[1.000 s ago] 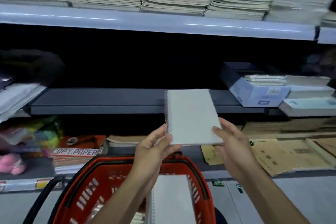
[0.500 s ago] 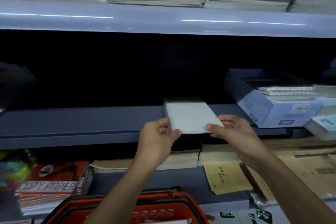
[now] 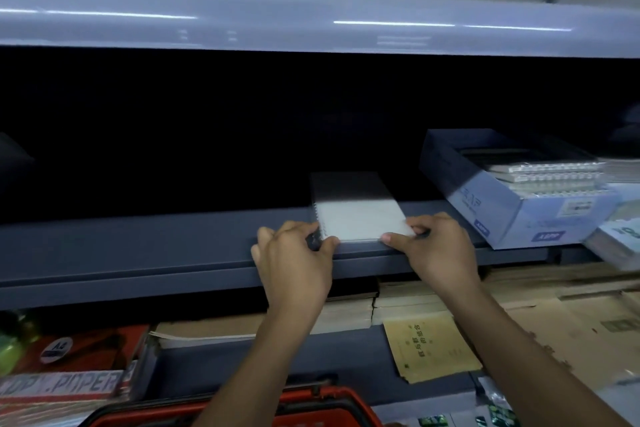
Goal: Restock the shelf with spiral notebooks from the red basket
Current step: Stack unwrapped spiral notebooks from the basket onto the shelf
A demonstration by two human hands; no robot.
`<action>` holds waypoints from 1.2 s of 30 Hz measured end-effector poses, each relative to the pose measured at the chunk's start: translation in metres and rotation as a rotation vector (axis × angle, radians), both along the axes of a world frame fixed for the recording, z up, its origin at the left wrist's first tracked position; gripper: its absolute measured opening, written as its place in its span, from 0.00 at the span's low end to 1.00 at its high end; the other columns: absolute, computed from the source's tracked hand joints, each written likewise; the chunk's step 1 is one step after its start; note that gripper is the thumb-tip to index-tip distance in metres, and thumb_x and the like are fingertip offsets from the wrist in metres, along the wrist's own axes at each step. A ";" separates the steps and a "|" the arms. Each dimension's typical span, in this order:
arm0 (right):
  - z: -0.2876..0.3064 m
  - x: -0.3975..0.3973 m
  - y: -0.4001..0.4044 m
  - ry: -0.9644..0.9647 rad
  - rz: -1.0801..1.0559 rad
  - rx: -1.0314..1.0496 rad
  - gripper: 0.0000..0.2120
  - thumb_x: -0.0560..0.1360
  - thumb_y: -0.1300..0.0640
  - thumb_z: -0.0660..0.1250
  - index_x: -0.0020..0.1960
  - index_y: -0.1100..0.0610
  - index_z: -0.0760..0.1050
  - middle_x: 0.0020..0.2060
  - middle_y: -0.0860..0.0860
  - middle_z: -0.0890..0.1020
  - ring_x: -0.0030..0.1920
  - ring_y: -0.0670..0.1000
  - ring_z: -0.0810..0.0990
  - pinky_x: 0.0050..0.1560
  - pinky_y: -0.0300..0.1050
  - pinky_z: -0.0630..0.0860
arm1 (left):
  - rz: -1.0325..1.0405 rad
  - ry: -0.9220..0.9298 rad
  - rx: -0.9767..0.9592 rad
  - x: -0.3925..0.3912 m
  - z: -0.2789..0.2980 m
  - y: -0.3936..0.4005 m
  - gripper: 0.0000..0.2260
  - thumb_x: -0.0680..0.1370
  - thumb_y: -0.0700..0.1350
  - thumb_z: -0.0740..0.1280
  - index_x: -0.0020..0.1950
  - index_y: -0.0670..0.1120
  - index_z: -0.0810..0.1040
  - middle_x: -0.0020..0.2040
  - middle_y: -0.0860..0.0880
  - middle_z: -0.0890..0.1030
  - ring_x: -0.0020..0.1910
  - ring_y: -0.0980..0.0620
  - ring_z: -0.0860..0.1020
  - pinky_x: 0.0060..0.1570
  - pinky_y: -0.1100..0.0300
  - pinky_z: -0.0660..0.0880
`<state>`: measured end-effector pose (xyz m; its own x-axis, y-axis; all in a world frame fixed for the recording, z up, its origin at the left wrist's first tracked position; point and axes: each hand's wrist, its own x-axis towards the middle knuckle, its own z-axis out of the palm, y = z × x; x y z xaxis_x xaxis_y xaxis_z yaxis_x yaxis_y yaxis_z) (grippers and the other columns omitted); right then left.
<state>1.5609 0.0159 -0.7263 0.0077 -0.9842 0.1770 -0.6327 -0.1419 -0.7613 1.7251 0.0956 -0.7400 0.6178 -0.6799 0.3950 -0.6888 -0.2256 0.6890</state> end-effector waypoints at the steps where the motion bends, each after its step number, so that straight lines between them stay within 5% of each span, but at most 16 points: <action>1: 0.000 0.001 -0.003 -0.002 -0.012 0.005 0.26 0.68 0.43 0.79 0.60 0.55 0.81 0.50 0.45 0.77 0.52 0.49 0.78 0.52 0.47 0.75 | 0.002 -0.006 0.003 0.001 0.001 -0.003 0.19 0.75 0.57 0.72 0.62 0.50 0.83 0.59 0.56 0.83 0.56 0.51 0.69 0.58 0.57 0.64; 7: 0.000 0.002 0.005 -0.047 -0.014 -0.030 0.25 0.70 0.46 0.77 0.63 0.55 0.79 0.56 0.48 0.76 0.54 0.48 0.76 0.52 0.43 0.71 | -0.045 0.032 -0.059 0.004 -0.004 0.001 0.19 0.75 0.55 0.73 0.64 0.49 0.81 0.60 0.55 0.82 0.56 0.53 0.67 0.60 0.58 0.63; 11: 0.006 -0.004 0.032 -0.120 -0.003 -0.113 0.29 0.72 0.45 0.75 0.69 0.53 0.74 0.63 0.49 0.72 0.61 0.51 0.76 0.55 0.42 0.71 | -0.128 0.143 -0.205 0.006 0.005 0.028 0.18 0.75 0.51 0.74 0.63 0.49 0.81 0.52 0.57 0.80 0.56 0.55 0.69 0.60 0.58 0.72; 16: 0.017 -0.014 0.092 -0.154 0.086 -0.124 0.25 0.74 0.45 0.74 0.68 0.51 0.74 0.59 0.46 0.71 0.41 0.42 0.78 0.42 0.30 0.70 | -0.162 0.236 -0.193 0.007 0.011 0.089 0.11 0.76 0.49 0.73 0.58 0.53 0.82 0.48 0.63 0.76 0.51 0.52 0.75 0.53 0.57 0.75; 22: -0.017 -0.026 0.188 -0.157 0.160 0.006 0.21 0.73 0.45 0.74 0.63 0.52 0.77 0.56 0.49 0.74 0.41 0.46 0.81 0.39 0.32 0.72 | -0.162 0.447 -0.047 0.001 -0.032 0.188 0.09 0.74 0.44 0.75 0.54 0.50 0.82 0.49 0.53 0.84 0.44 0.56 0.80 0.46 0.66 0.76; 25: -0.051 -0.031 0.233 -0.072 0.234 0.216 0.24 0.74 0.43 0.72 0.65 0.53 0.76 0.57 0.49 0.76 0.50 0.50 0.80 0.47 0.41 0.73 | -0.146 0.581 0.086 -0.012 -0.073 0.245 0.10 0.73 0.37 0.75 0.52 0.46 0.82 0.43 0.53 0.84 0.34 0.65 0.78 0.39 0.75 0.74; 28: -0.091 -0.030 0.266 -0.009 0.274 0.481 0.26 0.75 0.44 0.72 0.68 0.55 0.74 0.61 0.52 0.79 0.59 0.52 0.78 0.55 0.45 0.74 | -0.177 0.690 0.261 -0.027 -0.107 0.287 0.09 0.72 0.33 0.75 0.48 0.43 0.81 0.42 0.49 0.83 0.35 0.63 0.80 0.39 0.73 0.74; 30: -0.115 -0.030 0.280 0.081 0.290 0.556 0.30 0.75 0.43 0.71 0.72 0.56 0.71 0.67 0.54 0.77 0.63 0.53 0.78 0.53 0.41 0.71 | -0.184 0.700 0.399 -0.035 -0.118 0.299 0.15 0.72 0.38 0.77 0.57 0.42 0.81 0.51 0.46 0.83 0.43 0.55 0.81 0.39 0.72 0.74; 33: -0.136 -0.027 0.293 0.229 0.303 0.659 0.37 0.76 0.43 0.70 0.77 0.60 0.62 0.74 0.55 0.70 0.70 0.55 0.73 0.54 0.39 0.68 | -0.239 0.530 0.510 -0.044 -0.119 0.304 0.17 0.74 0.40 0.75 0.62 0.44 0.80 0.56 0.48 0.82 0.42 0.58 0.77 0.37 0.76 0.70; 36: -0.151 -0.019 0.300 0.260 0.269 0.691 0.42 0.68 0.37 0.71 0.74 0.60 0.66 0.71 0.58 0.73 0.70 0.59 0.73 0.64 0.45 0.72 | -0.260 0.558 0.641 -0.051 -0.126 0.306 0.21 0.75 0.41 0.73 0.68 0.42 0.76 0.59 0.48 0.80 0.44 0.57 0.76 0.41 0.71 0.70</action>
<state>1.5422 0.3156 -0.8769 0.2185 -0.8288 -0.5152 -0.8137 0.1367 -0.5650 1.6738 0.4011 -0.8659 0.4018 -0.8123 -0.4227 -0.3733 -0.5668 0.7344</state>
